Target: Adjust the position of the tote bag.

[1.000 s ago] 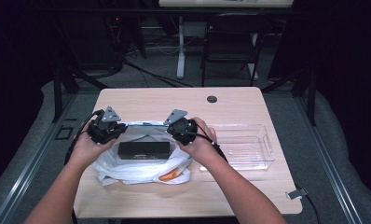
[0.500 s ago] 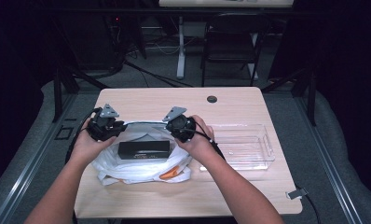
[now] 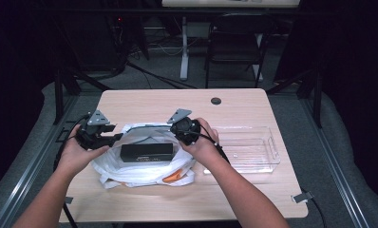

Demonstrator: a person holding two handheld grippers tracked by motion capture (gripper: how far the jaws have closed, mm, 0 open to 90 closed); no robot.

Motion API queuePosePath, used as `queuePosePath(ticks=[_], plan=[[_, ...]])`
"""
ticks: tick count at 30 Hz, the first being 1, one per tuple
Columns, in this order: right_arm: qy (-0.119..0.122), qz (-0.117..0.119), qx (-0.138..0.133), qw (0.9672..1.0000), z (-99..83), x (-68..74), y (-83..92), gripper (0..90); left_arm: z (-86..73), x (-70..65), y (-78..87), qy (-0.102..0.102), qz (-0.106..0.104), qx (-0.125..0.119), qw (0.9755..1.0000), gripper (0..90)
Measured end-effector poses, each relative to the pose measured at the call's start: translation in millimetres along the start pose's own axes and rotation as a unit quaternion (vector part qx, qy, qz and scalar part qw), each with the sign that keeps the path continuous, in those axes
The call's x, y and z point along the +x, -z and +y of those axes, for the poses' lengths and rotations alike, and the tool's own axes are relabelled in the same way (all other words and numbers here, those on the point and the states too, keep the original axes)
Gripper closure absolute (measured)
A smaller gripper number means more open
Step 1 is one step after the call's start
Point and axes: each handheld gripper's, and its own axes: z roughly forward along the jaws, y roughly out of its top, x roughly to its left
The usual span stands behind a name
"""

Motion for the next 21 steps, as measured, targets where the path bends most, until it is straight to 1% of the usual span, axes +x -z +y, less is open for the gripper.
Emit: queuePosePath(ticks=[4, 7, 11, 13, 15, 17, 18, 19, 20, 21], plan=[[0.0, -0.002, -0.001, 1.0, 0.0, 0.7, 0.7, 82.8, -10.4, -0.8, -1.0, 0.0, -0.001, 0.011, 0.9999, 55.7], [0.0, 0.0, 0.002, 1.0, -0.1, 0.2, 0.9, 82.7, -18.5, -2.7, -3.6, 0.007, -0.013, 0.02, 0.9997, 60.4], [0.001, 0.001, 0.003, 1.0, -0.1, 0.1, 0.8, 82.7, -26.5, -4.0, -8.1, -0.001, -0.003, 0.038, 0.9993, 65.1], [0.001, 0.0, 0.003, 1.0, 0.0, 0.2, 1.1, 82.7, -28.7, -3.8, -9.4, -0.006, 0.005, 0.044, 0.999, 66.8], [0.0, 0.0, 0.002, 1.0, -0.1, 0.5, 1.0, 82.7, -30.0, -3.4, -10.3, -0.006, 0.014, 0.047, 0.9988, 69.4], [0.0, 0.0, 0.002, 1.0, -0.3, 0.7, 1.0, 82.7, -29.8, -3.5, -10.5, -0.009, 0.028, 0.051, 0.9983, 75.3], [0.0, 0.002, 0.002, 1.0, -0.4, 0.9, 1.2, 82.7, -28.7, -3.4, -9.5, -0.013, 0.027, 0.054, 0.9981, 80.8], [0.001, 0.001, 0.003, 1.0, -0.5, 1.2, 1.3, 82.7, -27.9, -4.2, -9.4, -0.016, 0.033, 0.053, 0.9979, 83.0], [-0.001, 0.002, 0.001, 1.0, -0.7, 1.6, 1.3, 82.7, -26.6, -4.2, -8.3, -0.019, 0.034, 0.057, 0.9976, 84.8], [0.0, 0.002, 0.0, 1.0, -0.7, 1.7, 1.8, 82.7, -25.6, -4.6, -8.0, -0.021, 0.04, 0.055, 0.9975, 86.0]])
